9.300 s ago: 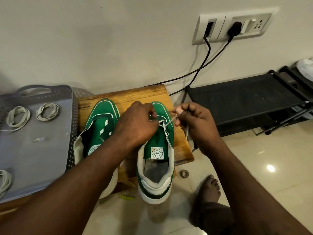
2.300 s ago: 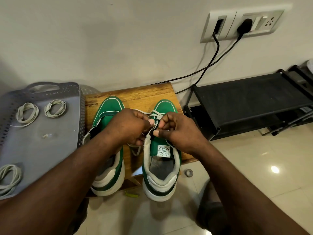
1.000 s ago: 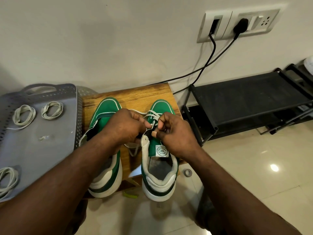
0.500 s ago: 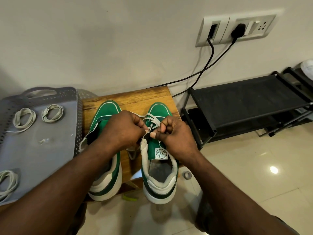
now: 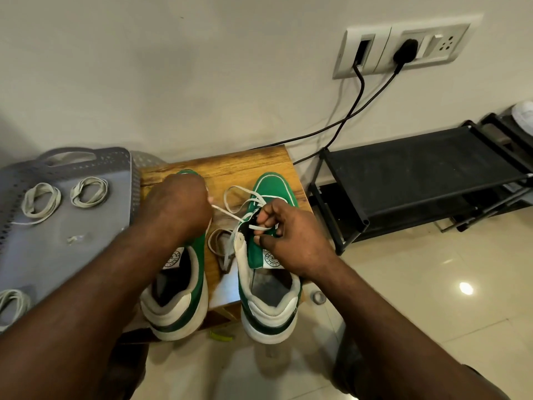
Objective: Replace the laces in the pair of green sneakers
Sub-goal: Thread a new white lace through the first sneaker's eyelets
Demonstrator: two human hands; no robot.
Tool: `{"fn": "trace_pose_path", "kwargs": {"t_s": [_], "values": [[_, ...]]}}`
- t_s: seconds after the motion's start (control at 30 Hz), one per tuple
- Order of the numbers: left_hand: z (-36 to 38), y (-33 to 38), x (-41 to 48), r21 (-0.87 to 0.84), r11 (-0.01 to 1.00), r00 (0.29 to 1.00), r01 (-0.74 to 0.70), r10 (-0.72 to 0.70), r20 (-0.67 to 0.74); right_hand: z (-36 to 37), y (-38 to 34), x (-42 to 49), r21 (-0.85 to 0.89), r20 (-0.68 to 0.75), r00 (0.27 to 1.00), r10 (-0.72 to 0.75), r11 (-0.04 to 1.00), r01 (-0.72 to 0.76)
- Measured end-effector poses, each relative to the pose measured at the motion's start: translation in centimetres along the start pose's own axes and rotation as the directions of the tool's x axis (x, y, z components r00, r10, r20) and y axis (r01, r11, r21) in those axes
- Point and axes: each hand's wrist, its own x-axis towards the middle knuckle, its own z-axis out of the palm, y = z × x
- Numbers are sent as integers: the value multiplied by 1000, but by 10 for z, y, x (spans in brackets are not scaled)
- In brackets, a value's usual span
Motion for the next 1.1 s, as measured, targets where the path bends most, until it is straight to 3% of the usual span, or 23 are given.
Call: {"fn": "trace_pose_path", "kwargs": {"t_s": [0.1,0.2,0.27,0.33,0.43,0.5,0.53,0.57,0.6,0.63,0.67,0.7,0.73,0.77,0.8,0.83,0.87,0.9,0.97,1.03,1.1], "values": [[-4,-7,0,-23,1000,1000,13,-12,26,0,-1,0,4,-8,1000,-7,1000,7],[0,5,-6,-240,950,980,-200,193,-51,1,-2,0,-3,-14,1000,-5,1000,5],[3,16,-12,-316,910,960,-268,280,-8,3,-2,1,-15,-27,1000,-6,1000,6],[8,23,-15,-297,927,959,-231,269,92,5,-2,1,-32,-37,999,-6,999,5],[11,27,-13,-206,950,965,-235,253,66,6,-1,2,-62,-40,999,8,998,-11],[8,26,-13,-324,918,973,-228,231,-29,7,0,3,-68,-46,999,20,997,-23],[5,25,-14,-464,860,977,-214,189,-100,7,1,4,-65,-52,998,23,998,-26],[0,24,-14,-655,730,980,-196,121,-158,7,1,4,-66,-59,998,24,997,-28],[-7,24,-15,-855,490,985,-169,47,-168,7,1,4,-64,-63,998,25,998,-29],[-15,22,-15,-976,172,991,-133,0,-135,7,2,4,-60,-64,998,27,998,-31],[-23,19,-15,-989,-120,997,-81,-4,-81,7,3,4,-56,-62,998,27,998,-31],[-28,15,-15,-952,-303,999,-31,6,-34,7,3,4,-50,-56,998,24,998,-27],[-30,11,-14,-937,-349,1000,-6,1,-7,6,3,4,-37,-45,999,15,999,-16],[-29,7,-11,-968,-249,1000,-8,-30,0,5,2,3,-14,-39,999,-3,1000,3],[-26,5,-10,-1000,-4,998,-29,-62,-29,3,1,3,24,-41,999,-20,999,21],[-21,5,-8,-948,313,995,-55,-64,-79,1,1,2,72,-53,998,-31,997,35],[-16,6,-9,-808,583,994,-81,-15,-111,-2,1,2,120,-77,996,-35,992,45],[-11,10,-10,-632,767,993,-116,72,-95,-4,1,2,172,-107,994,-37,984,55],[-4,16,-14,-365,914,974,-176,214,67,-9,-2,1,308,-175,983,-56,945,108],[-2,21,-15,-241,950,941,-197,252,225,-12,-4,2,412,-246,966,-77,894,176],[-2,21,-14,-226,954,923,-198,259,284,-15,-5,2,433,-241,967,-78,883,179]]}}
